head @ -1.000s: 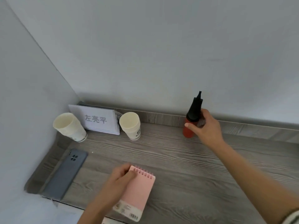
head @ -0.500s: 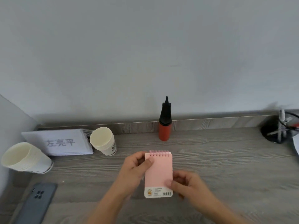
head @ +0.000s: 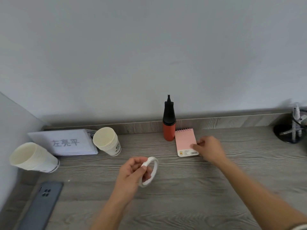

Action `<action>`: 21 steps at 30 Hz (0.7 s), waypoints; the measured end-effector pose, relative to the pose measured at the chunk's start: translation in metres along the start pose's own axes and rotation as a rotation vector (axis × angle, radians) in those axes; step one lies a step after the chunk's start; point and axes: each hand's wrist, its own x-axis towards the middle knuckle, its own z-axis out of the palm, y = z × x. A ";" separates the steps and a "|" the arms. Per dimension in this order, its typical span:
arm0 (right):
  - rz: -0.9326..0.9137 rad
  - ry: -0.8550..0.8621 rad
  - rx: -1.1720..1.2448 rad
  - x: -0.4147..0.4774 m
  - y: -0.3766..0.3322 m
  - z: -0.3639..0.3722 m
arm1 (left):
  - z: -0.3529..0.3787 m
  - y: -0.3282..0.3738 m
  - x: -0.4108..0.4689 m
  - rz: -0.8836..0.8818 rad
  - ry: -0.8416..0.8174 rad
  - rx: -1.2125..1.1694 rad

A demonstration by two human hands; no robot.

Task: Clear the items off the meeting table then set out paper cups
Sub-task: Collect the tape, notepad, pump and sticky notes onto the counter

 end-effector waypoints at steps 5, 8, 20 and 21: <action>-0.154 0.032 0.143 -0.045 -0.008 -0.004 | 0.017 0.003 -0.002 -0.092 -0.051 -0.296; -0.128 -0.346 0.718 -0.086 -0.015 0.002 | 0.037 0.006 0.000 -0.170 -0.142 -0.451; 0.032 0.177 0.645 -0.001 0.063 -0.045 | 0.058 -0.077 0.023 0.525 -0.064 1.282; 0.033 0.188 0.616 0.006 0.065 -0.042 | 0.055 -0.084 0.021 0.510 -0.076 1.367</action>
